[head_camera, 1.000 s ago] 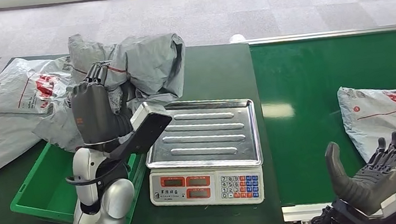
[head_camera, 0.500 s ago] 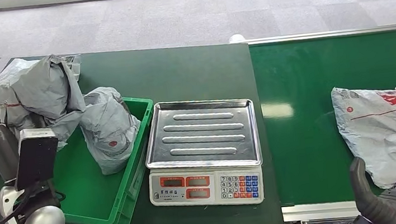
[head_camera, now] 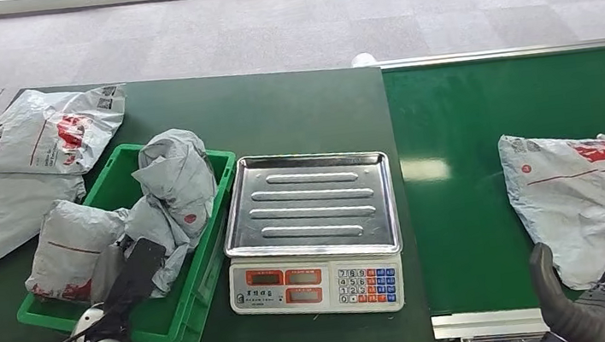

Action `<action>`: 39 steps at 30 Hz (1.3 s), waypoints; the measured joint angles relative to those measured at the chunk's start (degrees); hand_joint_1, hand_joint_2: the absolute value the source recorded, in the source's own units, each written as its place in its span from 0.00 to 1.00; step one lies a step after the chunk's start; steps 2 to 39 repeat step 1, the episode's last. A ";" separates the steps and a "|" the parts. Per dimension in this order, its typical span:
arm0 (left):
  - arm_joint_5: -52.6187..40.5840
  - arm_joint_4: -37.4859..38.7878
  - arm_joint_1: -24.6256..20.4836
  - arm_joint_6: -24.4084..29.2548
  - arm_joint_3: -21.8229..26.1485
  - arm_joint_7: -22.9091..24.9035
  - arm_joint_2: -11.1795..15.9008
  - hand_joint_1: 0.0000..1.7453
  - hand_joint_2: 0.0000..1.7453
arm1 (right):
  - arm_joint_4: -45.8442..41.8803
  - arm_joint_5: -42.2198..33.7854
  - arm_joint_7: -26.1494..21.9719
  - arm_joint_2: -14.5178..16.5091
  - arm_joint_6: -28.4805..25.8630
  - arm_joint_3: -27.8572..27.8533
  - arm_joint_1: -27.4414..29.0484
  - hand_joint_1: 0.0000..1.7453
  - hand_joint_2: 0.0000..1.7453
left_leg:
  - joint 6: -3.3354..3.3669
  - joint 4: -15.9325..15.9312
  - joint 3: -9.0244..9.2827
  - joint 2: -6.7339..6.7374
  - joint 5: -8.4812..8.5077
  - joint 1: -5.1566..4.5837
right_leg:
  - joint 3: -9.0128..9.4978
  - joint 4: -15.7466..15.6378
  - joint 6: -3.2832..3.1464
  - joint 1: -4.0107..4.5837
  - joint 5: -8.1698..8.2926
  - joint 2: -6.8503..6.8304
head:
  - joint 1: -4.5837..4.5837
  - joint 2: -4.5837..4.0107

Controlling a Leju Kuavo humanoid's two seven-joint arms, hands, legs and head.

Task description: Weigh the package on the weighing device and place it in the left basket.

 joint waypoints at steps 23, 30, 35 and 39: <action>0.27 0.34 -0.04 -0.07 -0.10 -0.10 0.03 0.00 1.00 | 0.05 -0.08 -0.03 -0.09 -0.14 0.02 -0.01 0.00 1.00 | 0.01 0.00 0.05 -0.03 -0.01 -0.01 | 0.06 0.00 0.03 -0.02 -0.03 -0.03 | 0.00 0.00; 0.27 0.34 -0.04 -0.07 -0.10 -0.10 0.03 0.00 1.00 | 0.05 -0.08 -0.03 -0.09 -0.14 0.02 -0.01 0.00 1.00 | 0.01 0.00 0.05 -0.03 -0.01 -0.01 | 0.06 0.00 0.03 -0.02 -0.03 -0.03 | 0.00 0.00; 0.27 0.34 -0.04 -0.07 -0.10 -0.10 0.03 0.00 1.00 | 0.05 -0.08 -0.03 -0.09 -0.14 0.02 -0.01 0.00 1.00 | 0.01 0.00 0.05 -0.03 -0.01 -0.01 | 0.06 0.00 0.03 -0.02 -0.03 -0.03 | 0.00 0.00; 0.27 0.34 -0.04 -0.07 -0.10 -0.10 0.03 0.00 1.00 | 0.05 -0.08 -0.03 -0.09 -0.14 0.02 -0.01 0.00 1.00 | 0.01 0.00 0.05 -0.03 -0.01 -0.01 | 0.06 0.00 0.03 -0.02 -0.03 -0.03 | 0.00 0.00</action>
